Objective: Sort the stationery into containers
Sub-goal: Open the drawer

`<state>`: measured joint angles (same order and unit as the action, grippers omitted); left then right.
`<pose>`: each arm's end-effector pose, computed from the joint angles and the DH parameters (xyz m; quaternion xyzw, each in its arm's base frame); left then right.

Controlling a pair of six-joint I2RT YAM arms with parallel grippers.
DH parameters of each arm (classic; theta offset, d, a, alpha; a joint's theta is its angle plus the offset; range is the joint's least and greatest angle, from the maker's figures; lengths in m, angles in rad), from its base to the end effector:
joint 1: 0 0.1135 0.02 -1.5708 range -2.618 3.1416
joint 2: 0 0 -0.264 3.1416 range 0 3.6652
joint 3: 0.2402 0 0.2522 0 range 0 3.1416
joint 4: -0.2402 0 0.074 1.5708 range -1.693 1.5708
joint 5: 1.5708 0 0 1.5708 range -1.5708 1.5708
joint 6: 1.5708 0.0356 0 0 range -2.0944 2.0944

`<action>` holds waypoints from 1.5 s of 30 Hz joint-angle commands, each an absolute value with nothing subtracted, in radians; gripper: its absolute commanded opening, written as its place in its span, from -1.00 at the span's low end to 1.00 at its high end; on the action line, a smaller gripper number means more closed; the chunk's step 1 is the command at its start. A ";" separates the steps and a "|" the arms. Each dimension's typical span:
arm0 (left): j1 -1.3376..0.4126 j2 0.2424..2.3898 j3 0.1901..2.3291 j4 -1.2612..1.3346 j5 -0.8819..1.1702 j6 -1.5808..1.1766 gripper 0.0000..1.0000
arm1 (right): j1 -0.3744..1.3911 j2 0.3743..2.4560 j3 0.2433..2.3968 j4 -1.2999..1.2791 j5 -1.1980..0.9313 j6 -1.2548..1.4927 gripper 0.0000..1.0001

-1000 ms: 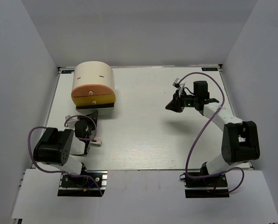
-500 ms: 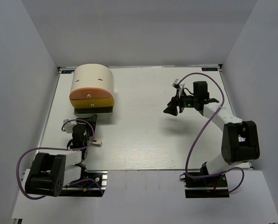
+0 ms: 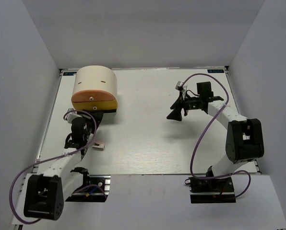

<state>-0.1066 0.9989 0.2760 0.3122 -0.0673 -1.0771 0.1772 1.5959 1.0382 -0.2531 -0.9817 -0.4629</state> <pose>0.2000 -0.0190 0.1747 -0.4062 0.7309 -0.2822 0.4703 0.3204 0.0875 0.2307 -0.4236 0.7224 0.3867 0.3861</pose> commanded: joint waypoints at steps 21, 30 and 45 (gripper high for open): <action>-0.110 0.867 0.368 -0.134 -0.114 -1.245 0.14 | 0.229 1.588 1.088 -0.327 -0.979 -0.581 0.81; -0.110 0.881 0.371 0.002 -0.092 -1.313 0.03 | 0.242 1.578 1.075 -0.324 -0.959 -0.597 0.81; -0.110 0.865 0.371 0.066 -0.103 -1.338 -0.01 | 0.245 1.588 1.065 -0.324 -0.963 -0.603 0.81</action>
<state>-0.1078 0.8558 0.3359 0.0269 -0.0937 -1.3251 0.2390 1.6093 1.0512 -0.3157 -0.9516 -0.5854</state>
